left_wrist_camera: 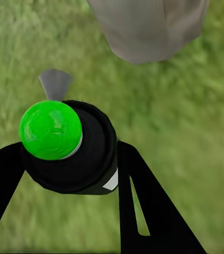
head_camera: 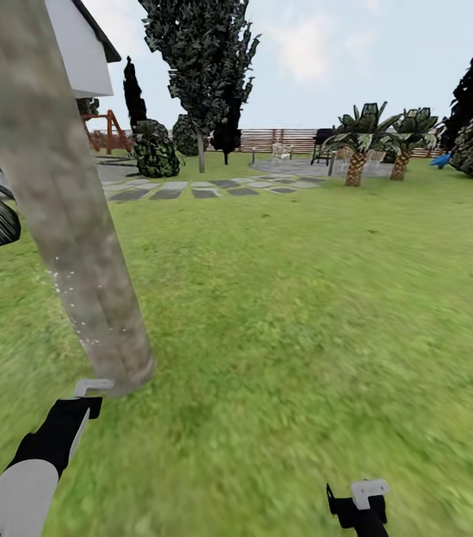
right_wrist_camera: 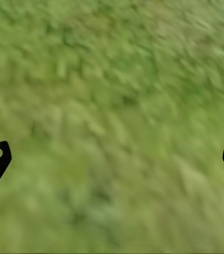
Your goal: In the garden, pick up the pesticide atomizer on the floor and spray pesticide onto both trees until each tree trunk is fully covered.
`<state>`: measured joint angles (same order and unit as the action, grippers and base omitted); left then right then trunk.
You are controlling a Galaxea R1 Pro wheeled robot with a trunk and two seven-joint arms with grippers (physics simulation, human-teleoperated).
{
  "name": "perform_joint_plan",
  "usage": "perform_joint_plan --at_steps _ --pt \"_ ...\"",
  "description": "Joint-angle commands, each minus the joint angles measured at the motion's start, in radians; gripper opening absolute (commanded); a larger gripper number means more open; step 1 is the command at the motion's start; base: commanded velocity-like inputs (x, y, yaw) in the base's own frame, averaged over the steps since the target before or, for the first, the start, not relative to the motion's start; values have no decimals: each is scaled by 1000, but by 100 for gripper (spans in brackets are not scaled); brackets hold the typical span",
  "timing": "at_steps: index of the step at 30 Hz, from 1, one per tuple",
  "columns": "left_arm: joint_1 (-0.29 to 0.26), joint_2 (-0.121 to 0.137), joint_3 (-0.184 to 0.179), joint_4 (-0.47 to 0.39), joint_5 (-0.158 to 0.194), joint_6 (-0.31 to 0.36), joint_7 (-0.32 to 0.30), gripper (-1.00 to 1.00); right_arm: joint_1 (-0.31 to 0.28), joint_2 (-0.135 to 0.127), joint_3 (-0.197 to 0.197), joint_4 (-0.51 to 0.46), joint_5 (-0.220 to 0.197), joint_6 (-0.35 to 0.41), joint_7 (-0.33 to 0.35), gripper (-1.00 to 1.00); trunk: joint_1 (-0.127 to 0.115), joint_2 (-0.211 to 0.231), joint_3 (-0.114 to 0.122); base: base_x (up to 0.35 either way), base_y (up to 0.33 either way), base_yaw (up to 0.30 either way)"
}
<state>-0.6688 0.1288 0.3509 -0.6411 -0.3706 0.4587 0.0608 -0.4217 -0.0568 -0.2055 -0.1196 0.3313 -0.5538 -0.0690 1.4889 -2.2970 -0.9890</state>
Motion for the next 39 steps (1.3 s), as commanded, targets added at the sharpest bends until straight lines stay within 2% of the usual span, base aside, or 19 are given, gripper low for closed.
perform_joint_plan --at_steps 1,7,23,39 --pt "0 0 -1 0 -1 0 0 -100 0 0 0 0 0 0 0 100 0 0 0 154 -266 277" --pt "0 -1 -4 0 -2 0 0 -100 0 0 0 0 0 0 0 100 0 0 0 175 -249 238" --pt "0 -2 -4 0 -1 0 1 -100 0 0 0 0 0 0 0 100 0 0 0 156 -243 27" --pt "0 -1 -3 0 0 -1 1 -100 0 0 0 0 0 0 0 100 0 0 0 123 -254 269"
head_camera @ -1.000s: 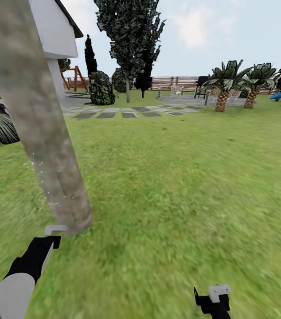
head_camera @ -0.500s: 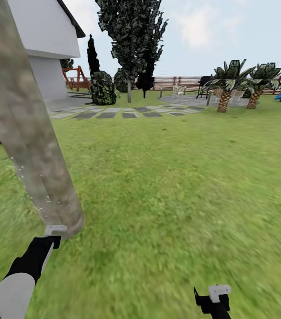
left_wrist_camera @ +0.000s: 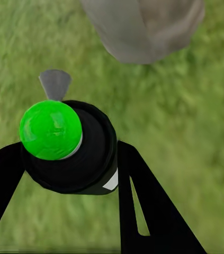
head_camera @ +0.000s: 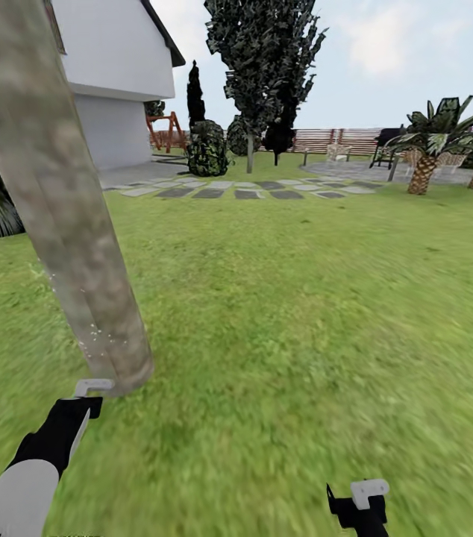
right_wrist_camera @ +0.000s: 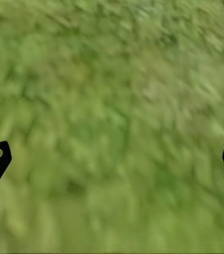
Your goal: In the garden, pick up the pesticide atomizer on the floor and spray pesticide onto both trees until each tree trunk is fully covered.
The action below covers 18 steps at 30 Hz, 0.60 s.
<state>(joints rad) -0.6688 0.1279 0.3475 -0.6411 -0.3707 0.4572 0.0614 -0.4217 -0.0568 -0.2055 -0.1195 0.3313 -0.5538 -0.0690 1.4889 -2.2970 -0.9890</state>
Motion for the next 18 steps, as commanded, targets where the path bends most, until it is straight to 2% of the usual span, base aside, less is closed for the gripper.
perform_joint_plan --at_steps 1,18 --pt "0 0 1 0 -1 0 0 -100 0 0 0 0 0 0 0 100 0 0 0 137 -254 277" --pt "0 1 4 -2 -2 1 2 -100 0 0 0 0 0 0 0 100 0 0 0 143 -254 277"
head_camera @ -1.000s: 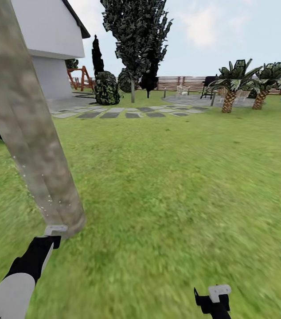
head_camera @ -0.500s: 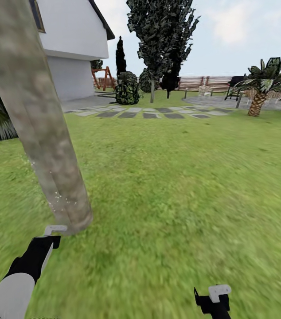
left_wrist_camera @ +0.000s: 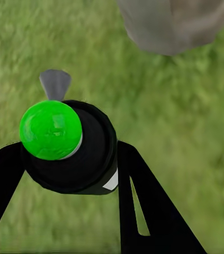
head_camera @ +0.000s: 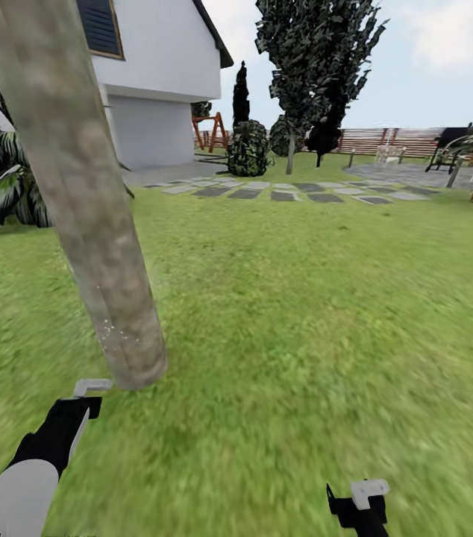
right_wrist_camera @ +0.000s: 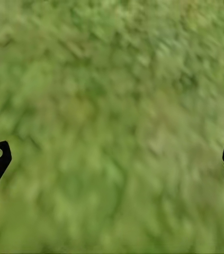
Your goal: In the garden, pick up the pesticide atomizer on the floor and spray pesticide onto both trees until each tree trunk is fully covered.
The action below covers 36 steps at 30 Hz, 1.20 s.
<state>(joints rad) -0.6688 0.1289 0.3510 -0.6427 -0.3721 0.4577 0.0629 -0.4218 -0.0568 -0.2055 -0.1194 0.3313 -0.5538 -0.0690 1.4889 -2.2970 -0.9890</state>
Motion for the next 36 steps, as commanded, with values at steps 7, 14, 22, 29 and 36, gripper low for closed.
perform_joint_plan --at_steps 7,14,22,29,36 --pt "-3 -76 -7 -7 1 -2 -1 -100 0 0 0 0 0 0 0 100 0 0 0 122 -257 277" --pt "-9 -98 -58 -107 26 12 65 -100 0 0 0 0 0 0 0 100 0 0 0 159 -243 272" --pt "-7 -55 -66 -114 86 15 -114 -100 1 -1 0 0 0 0 0 100 0 0 0 86 -250 43" --pt "-17 -76 -63 -115 84 20 -93 -100 0 -2 0 -1 -1 0 -1 100 0 0 0 -91 -256 54" --pt "-110 -84 -66 -126 84 119 -74 -100 1 -2 0 -2 -2 0 -2 100 0 0 0 106 -268 270"
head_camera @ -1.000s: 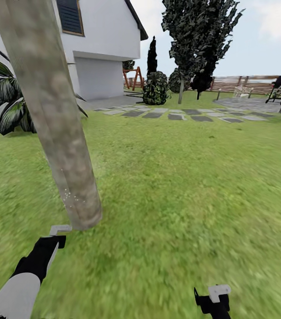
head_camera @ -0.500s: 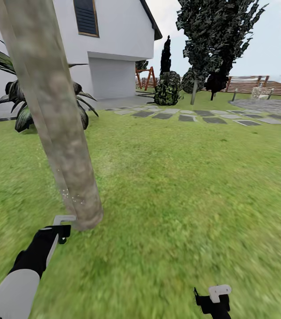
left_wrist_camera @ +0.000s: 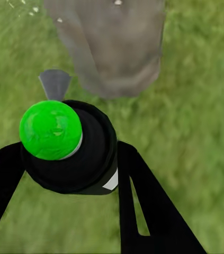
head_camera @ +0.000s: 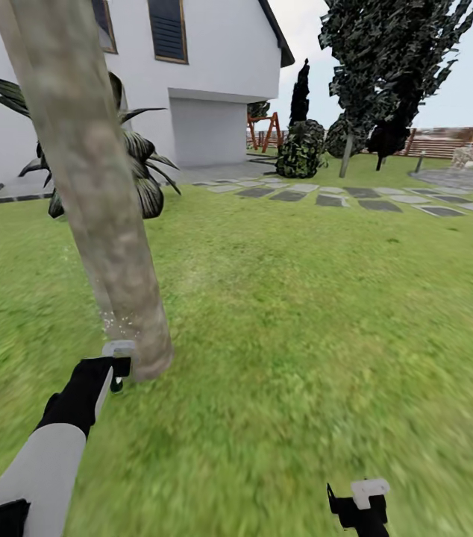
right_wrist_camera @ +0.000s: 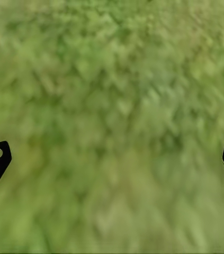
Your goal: In the garden, pick up the pesticide atomizer on the floor and spray pesticide onto both trees until each tree trunk is fully covered.
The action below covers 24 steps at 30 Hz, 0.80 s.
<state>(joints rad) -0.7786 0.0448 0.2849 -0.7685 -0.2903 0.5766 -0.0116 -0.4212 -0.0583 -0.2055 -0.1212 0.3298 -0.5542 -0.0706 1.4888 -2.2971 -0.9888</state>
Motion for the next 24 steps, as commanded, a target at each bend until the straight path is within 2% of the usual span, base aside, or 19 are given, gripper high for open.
perform_joint_plan --at_steps 1,2,4,6,8,9,11,13,15,16,17,18,20,22,23,24 --pt "-12 5 0 0 2 5 1 -100 0 0 0 0 0 0 0 100 0 0 0 167 -253 276" --pt "-29 21 1 -1 1 23 2 -100 0 0 0 0 0 0 0 100 0 0 0 173 -247 276" --pt "-44 97 2 -2 4 67 -1 -100 -1 0 0 0 0 0 0 100 0 0 0 179 -242 276" --pt "-41 127 1 -3 6 76 -3 -100 0 0 0 0 0 0 0 100 0 0 0 181 -240 276" --pt "-37 127 -10 -3 4 79 -3 -100 0 0 0 0 0 0 0 100 0 0 0 166 -242 276" --pt "-37 116 -36 -3 3 80 -3 -100 -1 0 0 0 0 0 0 100 0 0 0 113 -255 276" --pt "-37 72 -118 -4 -1 81 0 -100 0 0 0 1 0 0 0 100 0 0 0 46 -262 276" --pt "-44 45 -163 -5 0 86 1 -100 0 0 0 0 0 0 0 100 0 0 0 14 -267 276" --pt "-49 54 -160 -7 4 103 -4 -100 -1 0 0 0 0 0 0 100 0 0 0 139 -206 276" --pt "-49 66 -146 -7 4 106 -6 -100 -1 0 0 0 0 0 0 100 0 0 0 247 -103 276" --pt "-49 85 -126 -8 6 107 -7 -100 0 0 0 0 0 0 0 100 0 0 0 274 -53 276" --pt "-47 125 -94 -7 7 109 -14 -100 0 0 0 0 0 0 0 100 0 0 0 89 -14 241" --pt "-39 143 -87 -6 8 108 -31 -100 0 0 0 1 0 0 0 100 0 0 0 35 -5 103" --pt "-41 145 -91 -6 7 108 -39 -100 -1 0 0 1 0 0 0 100 0 0 0 10 -2 29" --pt "-45 136 -94 -7 7 109 -41 -100 0 0 0 1 0 0 0 100 0 0 0 4 -1 12" --pt "-55 112 -100 -7 8 109 -52 -100 -1 0 0 1 0 0 0 100 0 0 0 2 0 5"
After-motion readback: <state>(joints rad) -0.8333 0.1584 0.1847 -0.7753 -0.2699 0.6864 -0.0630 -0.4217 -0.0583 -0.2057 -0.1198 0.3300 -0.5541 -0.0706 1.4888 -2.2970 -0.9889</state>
